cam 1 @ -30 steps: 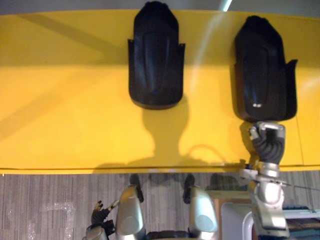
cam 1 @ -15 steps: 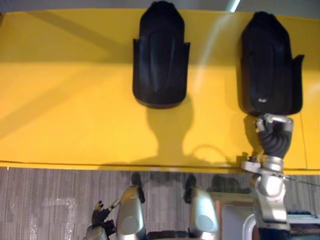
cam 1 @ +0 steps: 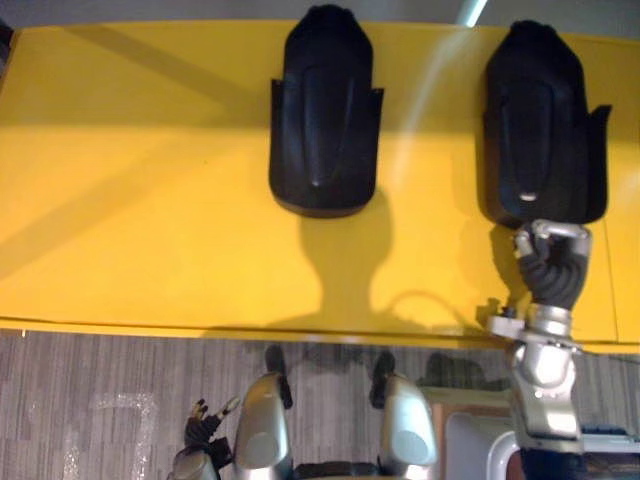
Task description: Walk over and take plastic housings, then place them on the shelf
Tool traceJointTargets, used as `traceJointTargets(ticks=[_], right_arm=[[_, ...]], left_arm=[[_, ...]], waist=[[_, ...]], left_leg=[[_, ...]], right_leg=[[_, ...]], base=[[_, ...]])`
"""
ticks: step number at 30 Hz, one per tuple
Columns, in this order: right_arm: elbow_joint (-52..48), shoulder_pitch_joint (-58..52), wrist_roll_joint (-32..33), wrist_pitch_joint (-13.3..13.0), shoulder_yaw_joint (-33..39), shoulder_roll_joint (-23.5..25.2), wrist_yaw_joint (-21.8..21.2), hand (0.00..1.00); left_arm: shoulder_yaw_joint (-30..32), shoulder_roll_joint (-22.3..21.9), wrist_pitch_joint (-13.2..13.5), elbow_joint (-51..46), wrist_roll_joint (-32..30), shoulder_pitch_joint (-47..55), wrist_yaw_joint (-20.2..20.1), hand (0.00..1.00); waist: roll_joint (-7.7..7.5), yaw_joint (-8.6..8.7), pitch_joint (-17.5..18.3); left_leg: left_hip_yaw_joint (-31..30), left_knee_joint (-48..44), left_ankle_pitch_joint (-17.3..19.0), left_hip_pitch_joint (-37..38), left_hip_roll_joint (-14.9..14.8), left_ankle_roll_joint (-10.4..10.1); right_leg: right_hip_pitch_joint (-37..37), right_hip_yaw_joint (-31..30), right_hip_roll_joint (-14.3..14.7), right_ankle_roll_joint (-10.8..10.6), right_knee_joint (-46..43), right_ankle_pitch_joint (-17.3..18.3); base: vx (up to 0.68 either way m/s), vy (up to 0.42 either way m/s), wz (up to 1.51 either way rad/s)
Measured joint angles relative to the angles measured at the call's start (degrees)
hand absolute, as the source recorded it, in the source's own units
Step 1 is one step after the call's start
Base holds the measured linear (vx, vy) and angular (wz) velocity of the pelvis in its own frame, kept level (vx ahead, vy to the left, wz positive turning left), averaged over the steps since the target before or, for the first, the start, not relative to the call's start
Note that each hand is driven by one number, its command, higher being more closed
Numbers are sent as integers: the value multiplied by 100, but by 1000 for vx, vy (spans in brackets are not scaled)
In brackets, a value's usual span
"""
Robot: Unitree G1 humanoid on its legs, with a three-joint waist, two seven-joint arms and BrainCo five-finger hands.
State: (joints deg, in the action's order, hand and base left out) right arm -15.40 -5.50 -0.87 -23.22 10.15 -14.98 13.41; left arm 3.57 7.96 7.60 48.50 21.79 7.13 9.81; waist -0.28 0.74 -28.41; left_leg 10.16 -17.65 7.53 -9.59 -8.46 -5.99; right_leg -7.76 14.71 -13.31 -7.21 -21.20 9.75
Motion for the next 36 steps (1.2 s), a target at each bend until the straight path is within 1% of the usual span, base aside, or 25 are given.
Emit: traceJointTargets(ticks=[2, 3, 4, 5, 6, 7, 9, 11, 12, 13, 14, 15, 16, 18, 19, 20, 21, 22, 24, 27, 30, 32, 33, 34, 36], right_arm=[[-498, -321, 534, -358, 10, -4, -532, 0], [-612, -367, 720, -435, 39, -1, -678, 0], [-799, -402, 1176, -598, 131, -3, -1032, 0], [-928, -323, 1740, -731, 216, -3, -1513, 0], [-1007, -162, 2295, -800, 275, -7, -1956, 0], [-1044, -60, 2528, -808, 293, -9, -2154, 0], [-1079, 551, 3231, -780, 321, -41, -2825, 0], [-1076, 1220, 3477, -691, 323, -148, -3019, 0], [-1056, 1669, 3537, -548, 323, -243, -3067, 0], [-1029, 1887, 3561, -476, 320, -303, -3071, 0], [-982, 2190, 3559, -370, 319, -394, -3058, 0], [-874, 2557, 3546, -204, 322, -510, -2927, 0], [-810, 2735, 3513, -98, 324, -573, -2818, 0], [-488, 3156, 3303, 263, 345, -817, -2404, 0], [-417, 3188, 3243, 358, 372, -876, -2290, 0], [-276, 3183, 3141, 475, 460, -960, -2071, 0], [-164, 3174, 3145, 555, 593, -973, -1901, 0], [-132, 3149, 3144, 589, 685, -973, -1826, 0], [-107, 2863, 3043, 617, 1090, -974, -1534, 0], [-70, 2319, 3036, 621, 1442, -973, -1299, 0], [228, 1569, 3036, 575, 1926, -867, -970, 0], [504, 1140, 2930, 429, 2379, -597, -604, 0], [577, 1062, 2929, 386, 2487, -530, -501, 0], [772, 900, 2925, 281, 2631, -487, -238, 0], [980, 554, 2897, 147, 2933, -478, 164, 0]], left_arm=[[34, -37, -10, 29, -56, 99, -34, 0], [44, -42, -14, 55, -86, 112, -37, 0], [78, -57, -20, 106, -172, 154, -44, 0], [154, -89, -29, 124, -206, 219, -71, 0], [272, -130, -37, 186, -207, 247, -103, 0], [301, -131, -55, 225, -206, 247, -115, 0], [455, -156, -139, 347, -209, 251, -145, 0], [489, -182, -233, 429, -213, 221, -163, 0], [488, -189, -280, 487, -237, 200, -179, 0], [488, -196, -287, 518, -264, 189, -196, 0], [488, -211, -287, 562, -267, 181, -207, 0], [488, -232, -294, 631, -267, 182, -207, 0], [487, -237, -299, 665, -266, 176, -207, 0], [485, -235, -350, 701, -267, 163, -207, 0], [485, -235, -368, 729, -267, 143, -207, 0], [485, -232, -404, 787, -266, 118, -206, 0], [487, -225, -414, 826, -265, 108, -204, 0], [488, -220, -425, 849, -266, 95, -204, 0], [514, -213, -457, 899, -264, 100, -197, 0], [613, -211, -512, 906, -265, 157, -187, 0], [810, -218, -520, 1033, -263, 295, -163, 0], [996, -221, -523, 1114, -265, 442, -150, 0], [1040, -222, -527, 1122, -267, 476, -149, 0], [1097, -229, -527, 1123, -279, 548, -150, 0], [1151, -234, -527, 1120, -376, 596, -151, 0]], waist=[[-3, 32, 363], [-12, 44, 429], [-44, 46, 628], [-86, 34, 850], [-129, 39, 1067], [-156, 39, 1150], [-292, 33, 1537], [-335, 36, 1734], [-353, 35, 1854], [-360, 32, 1906], [-361, 22, 1974], [-364, 16, 2108], [-365, 13, 2157], [-390, 10, 2226], [-390, 13, 2228], [-396, 4, 2259], [-403, 9, 2281], [-402, 13, 2280], [-391, 17, 2331], [-357, 42, 2346], [-326, 176, 2473], [-321, 260, 2608], [-322, 280, 2612], [-324, 341, 2616], [-310, 346, 2626]], left_leg=[[19, 178, -17, 79, -15, -29], [27, 230, -17, 153, -17, -30], [102, 348, -17, 280, -17, -31], [153, 450, -17, 394, -22, -31], [167, 563, -18, 516, -21, -32], [180, 626, -18, 591, -19, -32], [282, 843, -28, 796, 12, -49], [297, 983, -40, 967, 43, -65], [296, 1047, -41, 1051, 69, -64], [295, 1073, -42, 1090, 76, -64], [294, 1144, -51, 1163, 86, -74], [291, 1164, -57, 1162, 88, -65], [290, 1179, -62, 1167, 90, -62], [294, 1321, -147, 1281, 98, -43], [294, 1354, -162, 1319, 100, -40], [301, 1417, -168, 1369, 104, -41], [322, 1423, -170, 1365, 107, -39], [334, 1427, -180, 1364, 108, -25], [462, 1532, -225, 1379, 111, -6], [582, 1577, -252, 1470, 104, 9], [666, 1711, -291, 1560, 113, -7], [824, 1854, -369, 1569, 115, -35], [836, 1882, -398, 1576, 125, -41], [883, 1985, -474, 1643, 161, -48], [959, 2066, -531, 1668, 167, -73]], right_leg=[[140, 60, 67, -28, 298, -87], [228, 75, 81, -37, 382, -102], [374, 87, 108, -61, 563, -149], [514, 80, 153, -58, 797, -237], [688, 84, 196, -77, 1059, -332], [792, 87, 218, -71, 1185, -382], [1043, 85, 248, -97, 1590, -527], [1218, 84, 257, -99, 1784, -642], [1309, 86, 247, -92, 1852, -675], [1352, 86, 247, -77, 1882, -693], [1406, 86, 249, -72, 1908, -721], [1401, 86, 250, -68, 1911, -756], [1401, 86, 250, -62, 1912, -775], [1447, 86, 260, 11, 1925, -877], [1487, 86, 263, 23, 1939, -908], [1503, 83, 266, 29, 1946, -942], [1480, 79, 264, 28, 1960, -994], [1474, 74, 265, 51, 1973, -1024], [1378, 37, 251, 50, 1983, -1090], [1367, -97, 266, 69, 2006, -1177], [1334, -138, 269, 70, 2008, -1180], [1177, -267, 293, 69, 2018, -1180], [1180, -263, 294, 69, 2041, -1180], [1180, -257, 299, 69, 2076, -1180], [1178, -257, 315, 65, 2140, -1175]], base=[[124, -14, 1], [147, -10, -3], [146, 1, -11], [182, 6, -16], [165, 13, -15], [151, 18, -10], [119, 24, -10], [98, 31, -4], [91, 41, 1], [63, 46, 4], [47, 43, 5], [40, 43, 5], [31, 38, 6], [22, 32, 3], [-12, 40, 2], [-24, 41, -2], [-29, 41, -6], [-35, 26, -10], [-42, 17, -18], [-27, 12, -23], [-51, -11, -21], [-60, -23, -30], [-89, -45, -24], [-114, -58, -22], [-130, -61, -21]])
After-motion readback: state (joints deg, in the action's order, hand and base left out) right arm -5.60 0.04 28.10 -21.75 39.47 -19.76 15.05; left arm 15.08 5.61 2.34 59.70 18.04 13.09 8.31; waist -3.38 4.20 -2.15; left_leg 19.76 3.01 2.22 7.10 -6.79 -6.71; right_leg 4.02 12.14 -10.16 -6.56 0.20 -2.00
